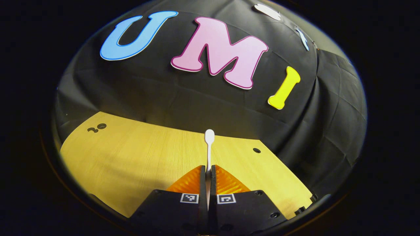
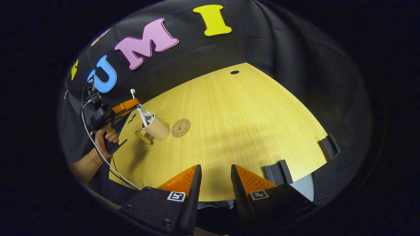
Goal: Put the toothbrush and toothpaste on the desktop into the cup, then pick up the cup and place it on the coaster on the desktop.
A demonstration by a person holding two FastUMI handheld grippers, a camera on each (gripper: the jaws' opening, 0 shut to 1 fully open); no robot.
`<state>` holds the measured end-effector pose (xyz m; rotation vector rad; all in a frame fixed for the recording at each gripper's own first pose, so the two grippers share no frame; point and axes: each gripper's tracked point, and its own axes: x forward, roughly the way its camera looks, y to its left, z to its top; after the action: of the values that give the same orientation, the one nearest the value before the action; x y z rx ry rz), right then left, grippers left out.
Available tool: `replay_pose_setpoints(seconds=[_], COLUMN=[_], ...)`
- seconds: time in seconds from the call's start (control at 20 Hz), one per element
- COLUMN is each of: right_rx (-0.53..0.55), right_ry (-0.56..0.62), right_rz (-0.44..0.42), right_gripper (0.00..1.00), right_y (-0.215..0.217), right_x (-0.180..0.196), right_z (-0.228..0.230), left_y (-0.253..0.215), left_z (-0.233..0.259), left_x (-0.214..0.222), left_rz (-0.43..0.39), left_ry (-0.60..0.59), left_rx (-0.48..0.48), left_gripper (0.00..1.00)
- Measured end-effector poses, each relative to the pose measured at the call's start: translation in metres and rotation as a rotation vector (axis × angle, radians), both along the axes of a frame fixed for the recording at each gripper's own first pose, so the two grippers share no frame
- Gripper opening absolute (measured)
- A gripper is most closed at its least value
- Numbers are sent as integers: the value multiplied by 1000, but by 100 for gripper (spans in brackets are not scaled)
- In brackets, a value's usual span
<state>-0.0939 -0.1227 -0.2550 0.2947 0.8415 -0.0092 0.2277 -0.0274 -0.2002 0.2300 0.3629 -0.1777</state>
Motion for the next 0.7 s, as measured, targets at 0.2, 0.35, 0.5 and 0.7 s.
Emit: replay_pose_setpoints(seconds=[0.2,0.35,0.5,0.7], right_rx=[9,1,7,13], right_ry=[1,0,2,-5], right_rz=[-5,0,9,17], right_gripper=[55,55,55,55], right_y=[0,0,0,0], right_x=[0,0,0,2], right_z=[2,0,-1,1], left_y=[3,13,21,25], left_z=[-16,-23,-29,-38], left_x=[-4,-5,-14,-28], left_rz=[8,24,32,43], left_ry=[45,54,76,133], left_rx=[-7,35,55,39], left_gripper=[7,10,12,25])
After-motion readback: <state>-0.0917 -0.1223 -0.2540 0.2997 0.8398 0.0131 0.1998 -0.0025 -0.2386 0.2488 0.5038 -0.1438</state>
